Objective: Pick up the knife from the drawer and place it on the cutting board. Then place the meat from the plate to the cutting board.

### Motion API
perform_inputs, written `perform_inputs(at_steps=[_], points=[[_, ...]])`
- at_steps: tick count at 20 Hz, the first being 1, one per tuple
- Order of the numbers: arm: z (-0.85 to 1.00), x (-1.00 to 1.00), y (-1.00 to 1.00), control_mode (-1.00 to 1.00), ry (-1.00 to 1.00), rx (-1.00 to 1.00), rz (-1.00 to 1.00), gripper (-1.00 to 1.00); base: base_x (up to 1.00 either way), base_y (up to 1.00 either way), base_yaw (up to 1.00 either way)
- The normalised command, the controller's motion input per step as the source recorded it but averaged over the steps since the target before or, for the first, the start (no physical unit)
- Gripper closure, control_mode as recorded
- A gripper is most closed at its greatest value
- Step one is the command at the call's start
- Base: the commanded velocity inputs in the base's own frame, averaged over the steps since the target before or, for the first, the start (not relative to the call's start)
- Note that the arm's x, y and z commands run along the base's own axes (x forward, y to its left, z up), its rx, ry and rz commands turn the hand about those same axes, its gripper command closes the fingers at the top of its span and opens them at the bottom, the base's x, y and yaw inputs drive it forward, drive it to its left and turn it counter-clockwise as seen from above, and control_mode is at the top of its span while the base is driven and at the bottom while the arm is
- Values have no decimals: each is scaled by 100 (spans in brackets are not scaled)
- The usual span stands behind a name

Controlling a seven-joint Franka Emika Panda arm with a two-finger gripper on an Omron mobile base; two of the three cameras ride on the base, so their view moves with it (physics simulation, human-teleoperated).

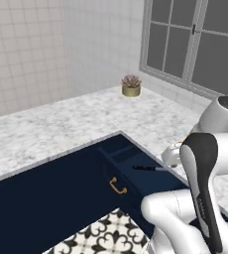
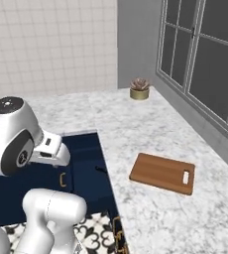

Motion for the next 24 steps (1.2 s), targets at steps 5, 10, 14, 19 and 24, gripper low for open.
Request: perform_inputs(at_steps=[5, 10, 14, 19, 24], points=[[0, 0, 0, 100, 0, 0, 0, -100, 35, -27, 27], [-2, 19, 0, -100, 1, 0, 5, -100, 7, 0, 8], [-34, 63, 5, -100, 5, 0, 6, -100, 0, 0, 0], [-59, 75, 13, -100, 3, 0, 8, -100, 0, 0, 0], [-62, 53, 12, -100, 1, 0, 7, -100, 0, 0, 0]])
